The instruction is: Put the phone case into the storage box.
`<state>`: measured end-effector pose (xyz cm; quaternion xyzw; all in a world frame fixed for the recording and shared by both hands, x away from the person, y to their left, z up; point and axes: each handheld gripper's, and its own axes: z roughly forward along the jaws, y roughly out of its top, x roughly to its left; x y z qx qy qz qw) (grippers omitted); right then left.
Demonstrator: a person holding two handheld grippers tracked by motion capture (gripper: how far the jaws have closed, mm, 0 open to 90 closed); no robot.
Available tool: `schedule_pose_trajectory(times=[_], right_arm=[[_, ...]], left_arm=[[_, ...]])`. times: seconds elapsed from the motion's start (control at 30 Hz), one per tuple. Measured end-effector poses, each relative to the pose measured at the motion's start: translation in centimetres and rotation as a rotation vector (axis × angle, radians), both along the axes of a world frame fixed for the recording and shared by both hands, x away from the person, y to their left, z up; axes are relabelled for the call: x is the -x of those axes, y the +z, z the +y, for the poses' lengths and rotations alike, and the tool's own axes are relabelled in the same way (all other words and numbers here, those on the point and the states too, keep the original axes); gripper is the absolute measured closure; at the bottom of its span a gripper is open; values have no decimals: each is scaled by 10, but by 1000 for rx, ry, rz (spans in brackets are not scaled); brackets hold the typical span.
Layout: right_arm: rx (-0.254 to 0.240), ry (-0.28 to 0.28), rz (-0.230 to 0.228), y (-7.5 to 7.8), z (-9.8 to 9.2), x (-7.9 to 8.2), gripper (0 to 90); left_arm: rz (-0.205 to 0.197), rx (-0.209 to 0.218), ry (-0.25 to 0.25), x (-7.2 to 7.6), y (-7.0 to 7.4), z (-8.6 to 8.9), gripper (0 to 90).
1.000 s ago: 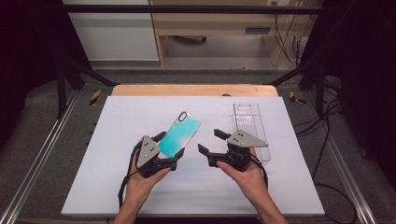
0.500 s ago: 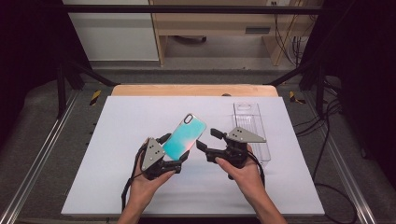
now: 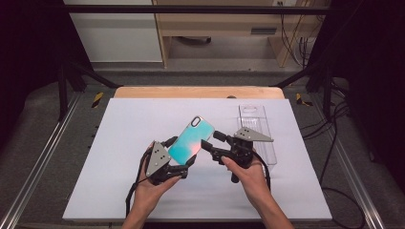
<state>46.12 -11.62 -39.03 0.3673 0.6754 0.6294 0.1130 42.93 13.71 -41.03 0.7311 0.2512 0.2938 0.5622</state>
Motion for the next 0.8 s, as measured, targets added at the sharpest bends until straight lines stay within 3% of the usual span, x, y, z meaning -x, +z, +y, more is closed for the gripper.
schedule_pose_trajectory(times=[0.2, 0.8], right_arm=[[-32, -3, 23, 0, -2, -3, 386], [-55, -7, 41, 1, -6, -6, 408]], left_arm=[[-5, -5, -11, 1, 0, -2, 163], [-12, -6, -21, 2, 0, -6, 163]])
